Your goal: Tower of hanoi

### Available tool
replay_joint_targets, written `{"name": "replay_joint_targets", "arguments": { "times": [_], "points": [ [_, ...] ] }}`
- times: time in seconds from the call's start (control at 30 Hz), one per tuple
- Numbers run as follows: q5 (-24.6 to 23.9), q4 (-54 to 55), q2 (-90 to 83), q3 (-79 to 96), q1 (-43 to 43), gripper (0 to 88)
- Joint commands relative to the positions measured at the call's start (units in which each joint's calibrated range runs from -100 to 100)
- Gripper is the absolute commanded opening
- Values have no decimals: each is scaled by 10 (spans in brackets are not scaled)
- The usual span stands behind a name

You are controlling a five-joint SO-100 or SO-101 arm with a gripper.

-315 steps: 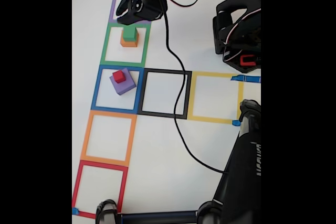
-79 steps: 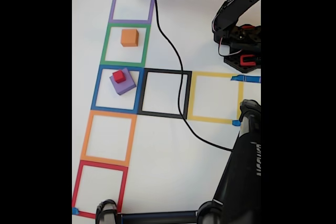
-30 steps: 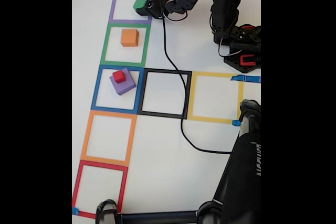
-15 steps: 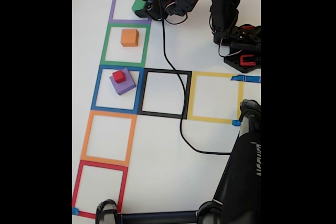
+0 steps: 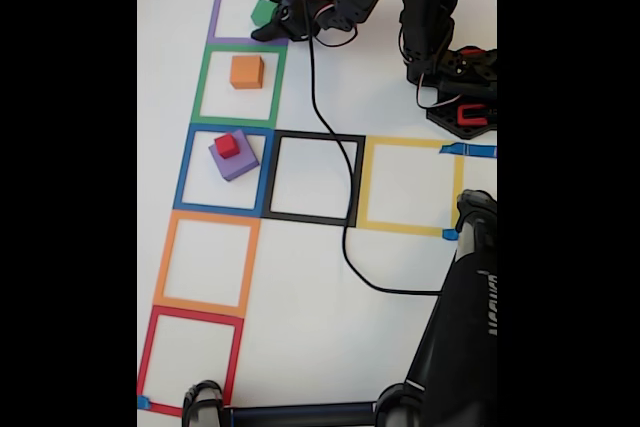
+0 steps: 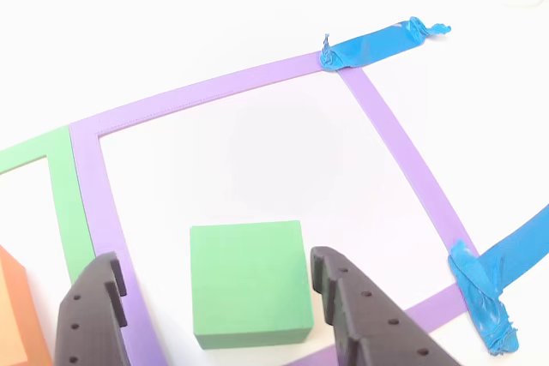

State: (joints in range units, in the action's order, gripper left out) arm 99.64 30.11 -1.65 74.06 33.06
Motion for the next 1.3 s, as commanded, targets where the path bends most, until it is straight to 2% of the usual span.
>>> {"name": "replay_joint_targets", "arguments": {
  "times": [0.0,0.17,0.43,0.5,0.73,0.87,1.03,1.27],
  "points": [
    [4,-23,-73,-4,-21,248],
    [4,-174,-197,-31,-31,206],
    [4,-629,-418,-171,-48,2],
    [4,-730,-446,-228,-59,1],
    [4,-1121,-428,-600,-169,1],
    [4,-1280,-387,-829,-263,1],
    [4,-1300,-400,-910,-360,1],
    [4,-1300,-426,-898,-411,1]
  ]
}}
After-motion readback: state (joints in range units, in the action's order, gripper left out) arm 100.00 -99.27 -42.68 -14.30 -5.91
